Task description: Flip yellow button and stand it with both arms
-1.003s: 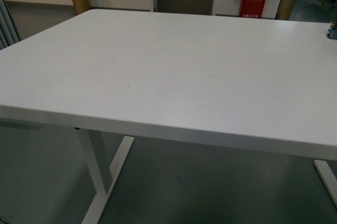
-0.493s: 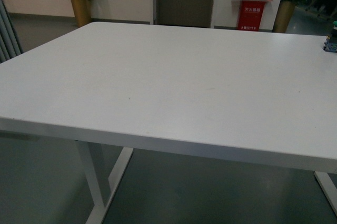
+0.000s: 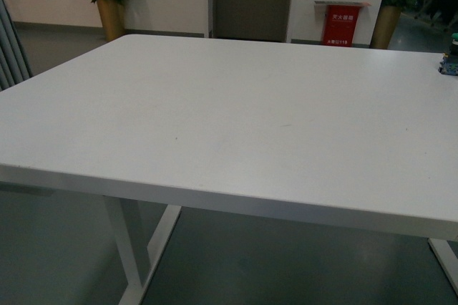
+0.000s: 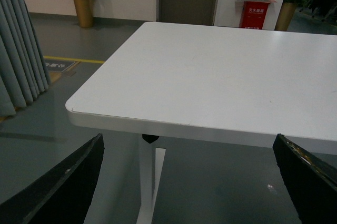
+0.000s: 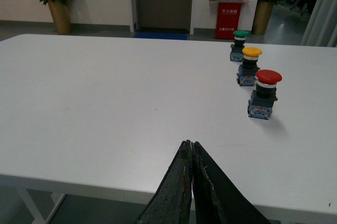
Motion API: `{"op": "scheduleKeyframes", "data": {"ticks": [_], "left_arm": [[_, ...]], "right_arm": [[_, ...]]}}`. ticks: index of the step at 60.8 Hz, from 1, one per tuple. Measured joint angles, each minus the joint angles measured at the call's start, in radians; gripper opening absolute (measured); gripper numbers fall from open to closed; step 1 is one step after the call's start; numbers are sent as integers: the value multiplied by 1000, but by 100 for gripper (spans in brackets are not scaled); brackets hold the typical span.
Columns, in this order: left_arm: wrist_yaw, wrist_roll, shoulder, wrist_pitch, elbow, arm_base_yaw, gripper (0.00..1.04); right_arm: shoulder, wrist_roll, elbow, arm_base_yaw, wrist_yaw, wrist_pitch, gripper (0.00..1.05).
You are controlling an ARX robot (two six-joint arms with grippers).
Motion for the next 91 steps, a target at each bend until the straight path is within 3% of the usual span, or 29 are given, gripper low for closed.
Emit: {"op": "scheduleKeyframes", "data": {"ticks": [13,20,62,83,91], "left_arm": [[0,0,0,0,0,0,99],[-1,0,0,0,0,0,99],[0,0,0,0,0,0,99],[0,0,0,0,0,0,99],[0,0,0,0,0,0,99]], "right_arm": [[-56,0,-49,0,0,-2,3],[-187,0,-66,0,0,-126,3],[-256,0,-121,0,0,-124,3],[-256,-2,-121,0,0,-124,59],[-256,-2,-121,0,0,-124,86]]}}
